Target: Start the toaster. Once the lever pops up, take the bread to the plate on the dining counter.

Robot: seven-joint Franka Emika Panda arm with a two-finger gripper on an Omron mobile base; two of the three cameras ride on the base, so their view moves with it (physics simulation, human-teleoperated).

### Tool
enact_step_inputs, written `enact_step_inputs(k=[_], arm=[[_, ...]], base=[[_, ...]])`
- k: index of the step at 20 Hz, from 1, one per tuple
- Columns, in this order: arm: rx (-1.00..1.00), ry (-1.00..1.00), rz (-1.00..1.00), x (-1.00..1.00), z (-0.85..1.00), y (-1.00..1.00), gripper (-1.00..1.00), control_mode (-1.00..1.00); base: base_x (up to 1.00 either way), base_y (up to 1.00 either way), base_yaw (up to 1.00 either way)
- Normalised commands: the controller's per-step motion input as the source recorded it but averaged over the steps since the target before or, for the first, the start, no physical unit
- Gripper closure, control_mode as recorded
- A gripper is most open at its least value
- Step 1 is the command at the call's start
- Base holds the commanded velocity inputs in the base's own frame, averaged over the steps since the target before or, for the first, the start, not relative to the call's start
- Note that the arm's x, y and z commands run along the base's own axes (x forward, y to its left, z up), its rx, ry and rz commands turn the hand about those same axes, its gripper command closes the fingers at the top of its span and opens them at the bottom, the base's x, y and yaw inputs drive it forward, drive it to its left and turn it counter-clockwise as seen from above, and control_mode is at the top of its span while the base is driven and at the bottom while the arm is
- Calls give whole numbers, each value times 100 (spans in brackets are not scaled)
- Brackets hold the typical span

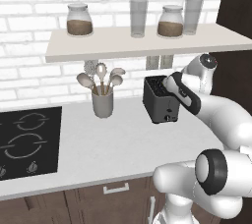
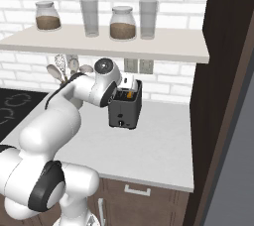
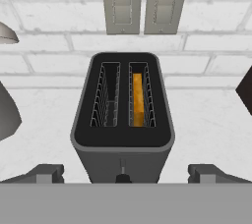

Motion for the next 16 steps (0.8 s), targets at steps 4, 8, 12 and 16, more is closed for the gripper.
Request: enact_step_inputs(k=[4,8,12,16], arm=[[0,0,0,0,0,0,-100,-100],[0,0,0,0,0,0,-100,-100],[0,0,0,0,0,0,-100,-100],[0,0,0,0,0,0,-100,-100]], base=[[0,0,0],[0,0,0],[0,0,0],[0,0,0]])
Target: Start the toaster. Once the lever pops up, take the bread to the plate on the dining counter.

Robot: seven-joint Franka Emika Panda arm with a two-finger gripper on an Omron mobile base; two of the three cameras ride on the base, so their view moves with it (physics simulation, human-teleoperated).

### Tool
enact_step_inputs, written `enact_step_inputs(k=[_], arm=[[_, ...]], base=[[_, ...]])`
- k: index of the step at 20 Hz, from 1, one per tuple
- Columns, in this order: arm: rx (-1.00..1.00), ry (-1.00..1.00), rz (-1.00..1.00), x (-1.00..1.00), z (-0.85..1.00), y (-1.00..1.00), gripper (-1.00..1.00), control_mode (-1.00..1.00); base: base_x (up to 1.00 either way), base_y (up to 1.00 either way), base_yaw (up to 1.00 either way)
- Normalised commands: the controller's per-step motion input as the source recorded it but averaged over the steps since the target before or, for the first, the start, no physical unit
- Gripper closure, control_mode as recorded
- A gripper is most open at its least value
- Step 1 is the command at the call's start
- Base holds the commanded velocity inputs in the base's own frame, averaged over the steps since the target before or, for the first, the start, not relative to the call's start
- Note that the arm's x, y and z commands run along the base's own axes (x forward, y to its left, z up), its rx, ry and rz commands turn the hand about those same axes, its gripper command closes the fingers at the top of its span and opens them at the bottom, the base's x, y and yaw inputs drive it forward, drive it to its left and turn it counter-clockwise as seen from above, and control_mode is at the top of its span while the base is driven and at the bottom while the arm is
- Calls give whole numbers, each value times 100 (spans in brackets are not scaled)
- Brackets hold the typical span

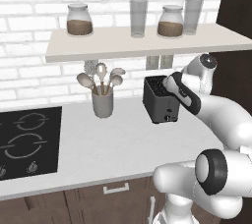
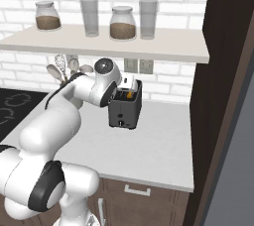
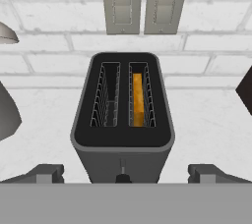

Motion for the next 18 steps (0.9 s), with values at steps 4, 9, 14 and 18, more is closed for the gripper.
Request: enact_step_inputs(k=[4,9,14,18], arm=[[0,0,0,0,0,0,-100,-100],[0,0,0,0,0,0,-100,-100],[0,0,0,0,0,0,-100,-100],[0,0,0,0,0,0,-100,-100]], base=[[0,0,0],[0,0,0],[0,0,0],[0,0,0]])
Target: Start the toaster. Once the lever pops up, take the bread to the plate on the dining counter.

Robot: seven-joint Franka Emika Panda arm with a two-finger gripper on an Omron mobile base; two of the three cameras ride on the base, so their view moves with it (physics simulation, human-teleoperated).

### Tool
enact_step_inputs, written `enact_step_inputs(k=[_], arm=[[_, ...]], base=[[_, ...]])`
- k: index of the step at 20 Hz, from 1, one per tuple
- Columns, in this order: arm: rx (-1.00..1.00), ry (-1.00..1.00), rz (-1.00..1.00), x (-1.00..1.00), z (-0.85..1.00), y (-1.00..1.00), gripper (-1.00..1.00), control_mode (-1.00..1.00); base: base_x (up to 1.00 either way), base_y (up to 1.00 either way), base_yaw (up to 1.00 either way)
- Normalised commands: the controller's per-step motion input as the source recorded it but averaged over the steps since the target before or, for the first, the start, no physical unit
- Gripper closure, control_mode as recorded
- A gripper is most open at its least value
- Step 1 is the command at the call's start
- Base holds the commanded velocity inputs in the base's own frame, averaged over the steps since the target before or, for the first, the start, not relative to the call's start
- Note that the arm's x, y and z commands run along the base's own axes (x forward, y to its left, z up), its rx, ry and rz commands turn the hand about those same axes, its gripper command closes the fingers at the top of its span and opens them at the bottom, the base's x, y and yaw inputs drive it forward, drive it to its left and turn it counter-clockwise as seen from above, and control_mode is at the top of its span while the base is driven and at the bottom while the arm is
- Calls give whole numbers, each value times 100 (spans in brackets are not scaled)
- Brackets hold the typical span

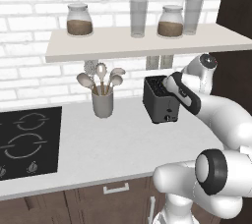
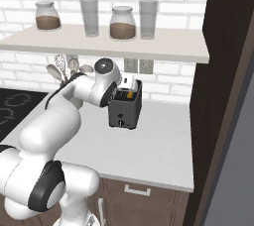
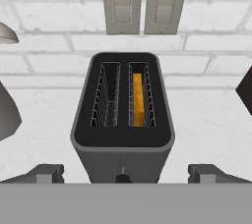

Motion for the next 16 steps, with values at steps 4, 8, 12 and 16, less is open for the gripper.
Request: enact_step_inputs(k=[4,8,12,16], arm=[[0,0,0,0,0,0,-100,-100],[0,0,0,0,0,0,-100,-100],[0,0,0,0,0,0,-100,-100],[0,0,0,0,0,0,-100,-100]], base=[[0,0,0],[0,0,0],[0,0,0],[0,0,0]])
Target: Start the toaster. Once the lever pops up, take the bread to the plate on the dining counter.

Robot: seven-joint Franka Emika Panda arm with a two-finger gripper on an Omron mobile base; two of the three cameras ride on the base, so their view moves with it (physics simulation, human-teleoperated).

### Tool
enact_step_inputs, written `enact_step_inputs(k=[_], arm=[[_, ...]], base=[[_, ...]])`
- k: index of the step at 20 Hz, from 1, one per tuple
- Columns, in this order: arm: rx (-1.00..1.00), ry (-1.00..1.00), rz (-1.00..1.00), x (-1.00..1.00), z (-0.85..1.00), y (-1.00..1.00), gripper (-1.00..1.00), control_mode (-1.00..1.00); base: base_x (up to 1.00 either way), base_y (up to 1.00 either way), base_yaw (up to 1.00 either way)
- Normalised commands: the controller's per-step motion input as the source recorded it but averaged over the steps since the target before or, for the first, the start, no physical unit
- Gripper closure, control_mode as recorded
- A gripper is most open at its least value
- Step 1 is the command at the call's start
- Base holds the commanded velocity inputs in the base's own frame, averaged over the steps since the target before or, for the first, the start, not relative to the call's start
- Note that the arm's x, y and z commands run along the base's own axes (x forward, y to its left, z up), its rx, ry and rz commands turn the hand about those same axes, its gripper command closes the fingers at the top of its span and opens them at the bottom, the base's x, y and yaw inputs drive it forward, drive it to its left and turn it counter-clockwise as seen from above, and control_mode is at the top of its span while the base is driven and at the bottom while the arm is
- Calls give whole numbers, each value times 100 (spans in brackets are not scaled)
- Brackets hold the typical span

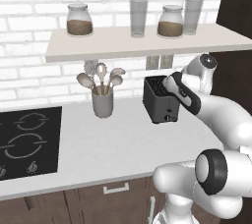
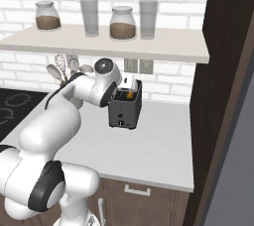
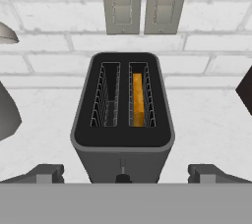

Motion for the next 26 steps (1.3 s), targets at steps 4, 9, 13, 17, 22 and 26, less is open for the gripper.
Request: enact_step_inputs(k=[4,9,13,17,22,26], arm=[[0,0,0,0,0,0,-100,-100],[0,0,0,0,0,0,-100,-100],[0,0,0,0,0,0,-100,-100],[0,0,0,0,0,0,-100,-100],[0,0,0,0,0,0,-100,-100],[0,0,0,0,0,0,-100,-100]], base=[[0,0,0],[0,0,0],[0,0,0],[0,0,0],[0,0,0],[0,0,0]])
